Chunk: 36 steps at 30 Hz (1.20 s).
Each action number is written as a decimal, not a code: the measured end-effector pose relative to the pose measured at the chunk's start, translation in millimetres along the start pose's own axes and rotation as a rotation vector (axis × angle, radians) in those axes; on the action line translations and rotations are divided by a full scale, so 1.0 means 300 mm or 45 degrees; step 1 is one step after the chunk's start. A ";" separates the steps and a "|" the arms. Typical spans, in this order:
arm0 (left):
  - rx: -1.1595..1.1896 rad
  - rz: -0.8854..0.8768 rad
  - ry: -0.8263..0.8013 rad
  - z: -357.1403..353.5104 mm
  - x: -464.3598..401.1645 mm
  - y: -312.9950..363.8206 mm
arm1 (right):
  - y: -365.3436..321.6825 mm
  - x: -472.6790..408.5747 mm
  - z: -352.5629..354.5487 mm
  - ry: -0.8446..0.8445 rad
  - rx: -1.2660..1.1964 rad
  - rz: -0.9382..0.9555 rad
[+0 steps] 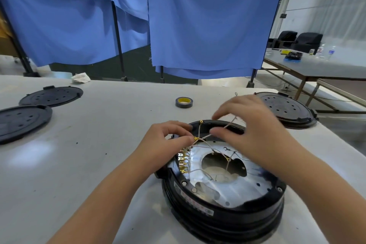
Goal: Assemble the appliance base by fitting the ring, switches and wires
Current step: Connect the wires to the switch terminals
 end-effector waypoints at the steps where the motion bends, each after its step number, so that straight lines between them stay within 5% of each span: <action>1: -0.002 -0.004 -0.006 0.001 -0.001 0.000 | -0.017 -0.008 -0.027 -0.074 0.016 0.052; 15: 0.305 0.096 0.101 0.002 -0.065 -0.065 | 0.003 -0.024 -0.193 -0.250 -0.324 -0.189; 20: -0.020 -0.014 0.178 0.005 -0.091 -0.109 | 0.008 -0.031 -0.208 -0.337 -0.316 -0.244; 25: 0.024 0.019 0.029 -0.012 -0.094 -0.127 | 0.007 -0.034 -0.204 -0.363 -0.338 -0.221; 36: 0.000 0.014 0.050 -0.017 -0.095 -0.136 | -0.007 -0.012 -0.236 -0.390 -0.406 -0.184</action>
Point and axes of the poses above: each hand's wrist, its own x-axis away from the middle knuckle, its own z-axis out of the back of the hand, y = z × x, the point moved 3 cm from there along -x, towards the middle knuckle, and after that the axes turned 8 degrees about z, right-handed, at the moved point
